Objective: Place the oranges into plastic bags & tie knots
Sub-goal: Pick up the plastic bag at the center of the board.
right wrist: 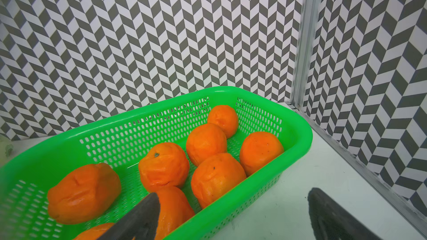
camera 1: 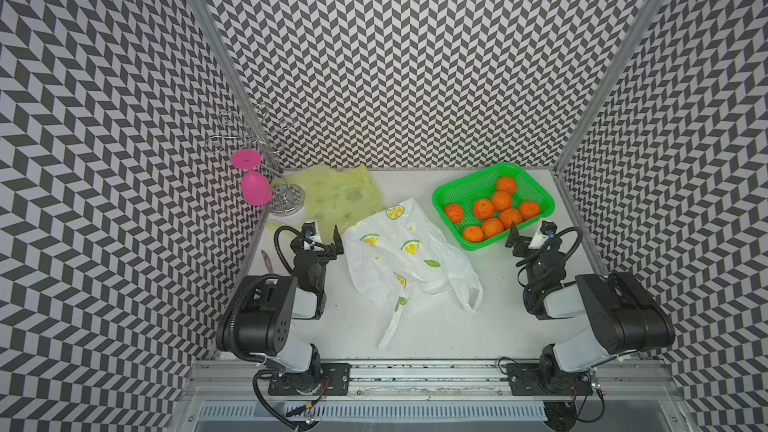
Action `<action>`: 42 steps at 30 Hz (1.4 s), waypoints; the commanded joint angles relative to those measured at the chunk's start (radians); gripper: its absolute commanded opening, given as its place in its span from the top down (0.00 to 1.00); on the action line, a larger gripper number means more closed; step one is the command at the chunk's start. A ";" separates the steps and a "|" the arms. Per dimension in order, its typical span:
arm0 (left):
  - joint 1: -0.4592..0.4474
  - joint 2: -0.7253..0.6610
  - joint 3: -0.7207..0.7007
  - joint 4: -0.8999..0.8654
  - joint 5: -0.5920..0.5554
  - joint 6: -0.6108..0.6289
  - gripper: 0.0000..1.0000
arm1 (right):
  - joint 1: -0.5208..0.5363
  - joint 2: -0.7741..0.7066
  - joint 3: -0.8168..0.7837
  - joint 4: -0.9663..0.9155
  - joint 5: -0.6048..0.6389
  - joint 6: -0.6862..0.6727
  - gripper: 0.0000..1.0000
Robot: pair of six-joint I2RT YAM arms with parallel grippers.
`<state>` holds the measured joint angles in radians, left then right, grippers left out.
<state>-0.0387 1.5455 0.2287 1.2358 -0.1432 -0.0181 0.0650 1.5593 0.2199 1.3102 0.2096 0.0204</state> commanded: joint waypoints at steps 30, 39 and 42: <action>0.007 0.008 0.018 0.033 -0.006 0.000 0.00 | 0.006 0.011 0.010 0.067 0.009 -0.005 0.01; 0.009 -0.156 0.077 -0.206 0.075 0.024 0.00 | -0.028 -0.214 -0.030 -0.101 0.123 0.083 0.01; 0.014 -0.269 0.179 -0.472 0.138 0.045 0.00 | -0.051 -0.363 0.121 -0.448 0.181 0.080 0.01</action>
<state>-0.0338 1.3670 0.3096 1.0027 -0.0788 -0.0006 0.0311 1.3003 0.2211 1.0874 0.3046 0.0769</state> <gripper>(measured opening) 0.998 0.993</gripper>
